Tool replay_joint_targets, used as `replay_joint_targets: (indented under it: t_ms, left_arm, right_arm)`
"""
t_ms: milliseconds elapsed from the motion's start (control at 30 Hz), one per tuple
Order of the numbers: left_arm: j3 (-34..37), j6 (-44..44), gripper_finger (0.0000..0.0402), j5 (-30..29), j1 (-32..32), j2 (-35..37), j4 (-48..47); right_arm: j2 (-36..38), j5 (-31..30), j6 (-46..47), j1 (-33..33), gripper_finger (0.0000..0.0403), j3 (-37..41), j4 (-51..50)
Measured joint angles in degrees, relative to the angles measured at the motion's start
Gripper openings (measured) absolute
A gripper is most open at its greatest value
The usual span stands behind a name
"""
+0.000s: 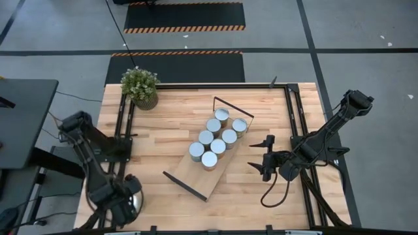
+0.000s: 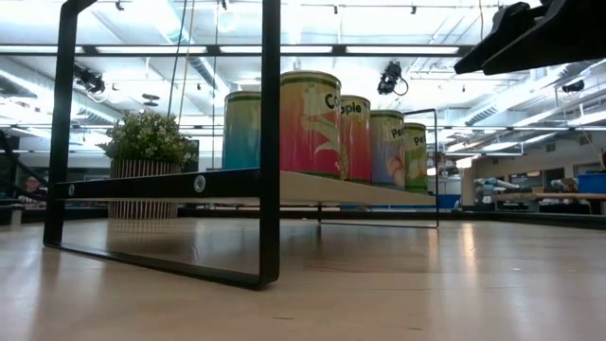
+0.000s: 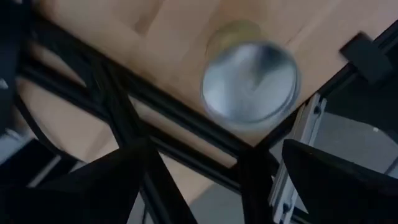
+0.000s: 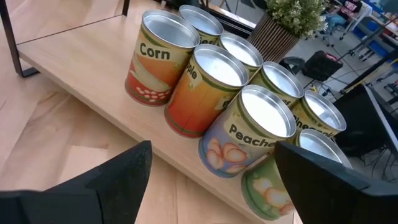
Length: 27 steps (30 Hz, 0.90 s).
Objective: Pick and place cans onto a shelf
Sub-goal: Put the canned oranges on the shelf
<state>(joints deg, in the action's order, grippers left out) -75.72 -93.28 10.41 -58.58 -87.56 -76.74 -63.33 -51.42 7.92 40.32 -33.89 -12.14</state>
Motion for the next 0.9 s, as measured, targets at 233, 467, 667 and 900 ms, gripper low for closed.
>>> replay_joint_targets:
  t_ms: [233, 467, 667, 900]
  left_arm:
    - [0.0, -4.24, 0.0378, 1.41, -3.48, -3.1, 4.23]
    - [0.0, -3.13, 0.0378, 4.99, -3.44, -5.58, 5.91]
    - [0.0, -3.63, 0.0378, 7.74, -3.44, -6.08, 7.35]
    - [0.02, 0.99, 0.0378, 4.99, -3.65, -8.96, 6.76]
  right_arm:
    - [-0.02, -0.1, -1.53, -0.14, 0.0346, -0.02, 0.07]
    - [-0.02, 0.5, -3.64, -1.93, 0.0346, -0.02, 0.06]
    - [-0.02, 2.56, -4.05, -2.75, 0.0346, -0.02, 0.04]
    - [-0.02, 3.48, -5.29, -2.82, 0.0346, -0.02, 0.07]
